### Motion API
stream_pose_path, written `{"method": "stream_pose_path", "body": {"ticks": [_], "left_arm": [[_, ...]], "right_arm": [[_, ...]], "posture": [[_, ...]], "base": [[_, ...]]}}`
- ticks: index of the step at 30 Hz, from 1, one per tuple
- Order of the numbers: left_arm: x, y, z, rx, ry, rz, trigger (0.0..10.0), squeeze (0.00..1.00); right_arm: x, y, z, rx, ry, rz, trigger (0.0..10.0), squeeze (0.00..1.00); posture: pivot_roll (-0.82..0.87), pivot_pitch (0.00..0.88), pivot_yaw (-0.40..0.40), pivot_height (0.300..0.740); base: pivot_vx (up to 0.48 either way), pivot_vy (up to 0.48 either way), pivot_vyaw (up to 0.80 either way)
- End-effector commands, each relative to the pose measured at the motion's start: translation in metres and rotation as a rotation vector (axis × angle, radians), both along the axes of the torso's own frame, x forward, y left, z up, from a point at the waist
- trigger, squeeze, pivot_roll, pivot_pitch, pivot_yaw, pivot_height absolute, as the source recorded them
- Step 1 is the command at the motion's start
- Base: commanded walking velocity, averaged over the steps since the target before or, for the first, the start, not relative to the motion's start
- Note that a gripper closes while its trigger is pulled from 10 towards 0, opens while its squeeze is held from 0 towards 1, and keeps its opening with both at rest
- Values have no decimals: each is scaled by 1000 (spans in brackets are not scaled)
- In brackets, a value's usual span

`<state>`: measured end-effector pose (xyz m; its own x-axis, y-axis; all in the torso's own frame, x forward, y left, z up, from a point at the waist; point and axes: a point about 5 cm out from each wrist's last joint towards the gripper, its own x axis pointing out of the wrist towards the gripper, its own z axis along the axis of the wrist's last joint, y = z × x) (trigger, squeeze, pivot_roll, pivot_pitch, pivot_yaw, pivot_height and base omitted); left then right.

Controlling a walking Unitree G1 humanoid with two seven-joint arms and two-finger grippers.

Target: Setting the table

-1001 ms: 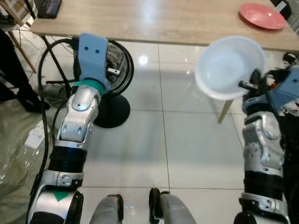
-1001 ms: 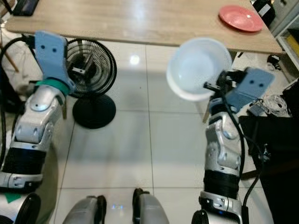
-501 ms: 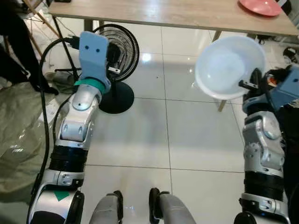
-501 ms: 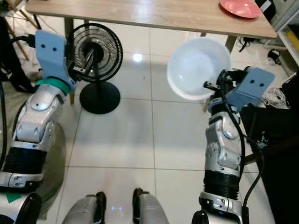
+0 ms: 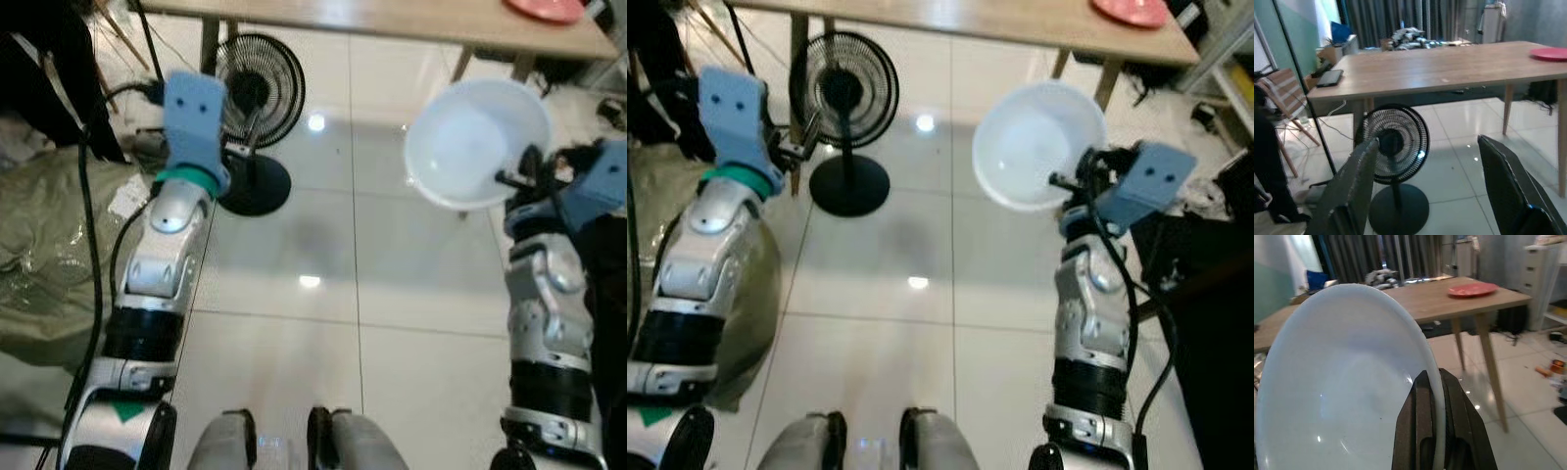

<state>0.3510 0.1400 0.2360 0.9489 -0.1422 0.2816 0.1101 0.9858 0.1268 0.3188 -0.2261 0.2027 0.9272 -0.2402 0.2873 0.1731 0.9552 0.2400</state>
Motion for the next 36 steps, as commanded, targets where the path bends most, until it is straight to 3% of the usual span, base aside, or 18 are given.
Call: {"method": "stream_pose_path", "body": {"ticks": [1, 36], "left_arm": [[0, -6, -4, 2, 20, -18, 10000, 0], [0, -7, -12, 36, 51, -22, 10000, 0]], "right_arm": [[-2, -6, -1, 20, 4, -21, 10000, 0], [1, -7, -2, 17, 13, -14, 10000, 0]], "posture": [[23, 85, 2, 740], [28, 71, -2, 740]], "base": [[0, 0, -800], [0, 0, -800]]}}
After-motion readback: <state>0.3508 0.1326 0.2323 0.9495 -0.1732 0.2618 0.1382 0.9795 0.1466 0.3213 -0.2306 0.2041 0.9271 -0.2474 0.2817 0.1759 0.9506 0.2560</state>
